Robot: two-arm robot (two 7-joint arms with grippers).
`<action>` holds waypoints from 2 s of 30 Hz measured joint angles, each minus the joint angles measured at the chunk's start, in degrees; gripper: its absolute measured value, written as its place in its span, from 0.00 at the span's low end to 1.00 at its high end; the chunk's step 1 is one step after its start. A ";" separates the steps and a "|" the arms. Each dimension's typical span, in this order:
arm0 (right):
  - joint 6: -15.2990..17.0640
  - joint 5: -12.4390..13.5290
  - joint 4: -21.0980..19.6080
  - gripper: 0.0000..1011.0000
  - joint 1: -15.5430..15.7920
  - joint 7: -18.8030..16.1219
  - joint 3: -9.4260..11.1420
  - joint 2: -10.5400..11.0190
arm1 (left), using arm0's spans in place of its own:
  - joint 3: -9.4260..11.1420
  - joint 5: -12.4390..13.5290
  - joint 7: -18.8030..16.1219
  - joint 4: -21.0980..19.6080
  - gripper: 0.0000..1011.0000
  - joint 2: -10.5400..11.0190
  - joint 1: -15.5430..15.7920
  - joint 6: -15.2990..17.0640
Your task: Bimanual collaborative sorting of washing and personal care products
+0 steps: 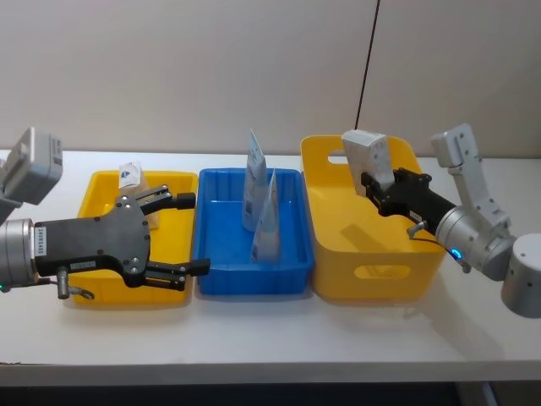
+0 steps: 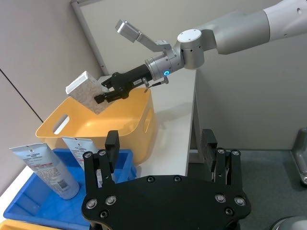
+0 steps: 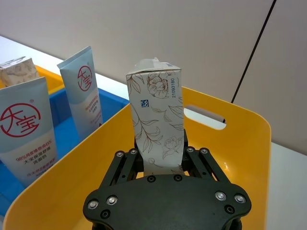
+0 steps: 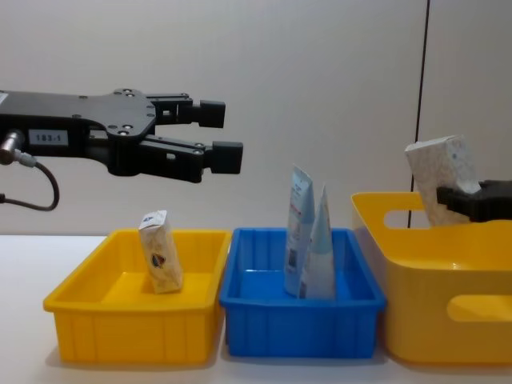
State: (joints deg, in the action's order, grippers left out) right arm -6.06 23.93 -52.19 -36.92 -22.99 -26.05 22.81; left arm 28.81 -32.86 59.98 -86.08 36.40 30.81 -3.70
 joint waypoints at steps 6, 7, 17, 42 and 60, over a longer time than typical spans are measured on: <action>-0.10 -0.41 0.42 0.43 -0.31 0.58 0.16 -0.71 | 0.00 0.00 0.00 0.00 0.99 0.00 0.01 0.00; -0.10 -0.45 0.40 0.45 -0.32 0.67 0.19 -0.75 | 0.00 0.00 0.00 0.00 0.99 0.00 0.00 0.00; 0.35 -0.74 -0.72 0.75 0.15 1.37 0.91 -1.00 | 0.00 0.00 0.00 0.00 0.99 0.00 0.00 0.00; 5.57 1.78 -15.57 0.99 8.19 1.46 3.75 1.54 | 0.00 0.00 0.00 0.00 0.99 0.00 0.00 0.00; 10.91 3.74 -30.62 0.99 17.41 2.59 4.55 2.77 | 0.00 0.00 0.00 0.00 0.99 0.00 0.00 0.00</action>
State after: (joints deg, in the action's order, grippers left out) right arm 4.85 27.67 -82.81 -19.50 -20.40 -21.51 25.58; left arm 28.80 -32.86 59.98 -86.08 36.40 30.81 -3.70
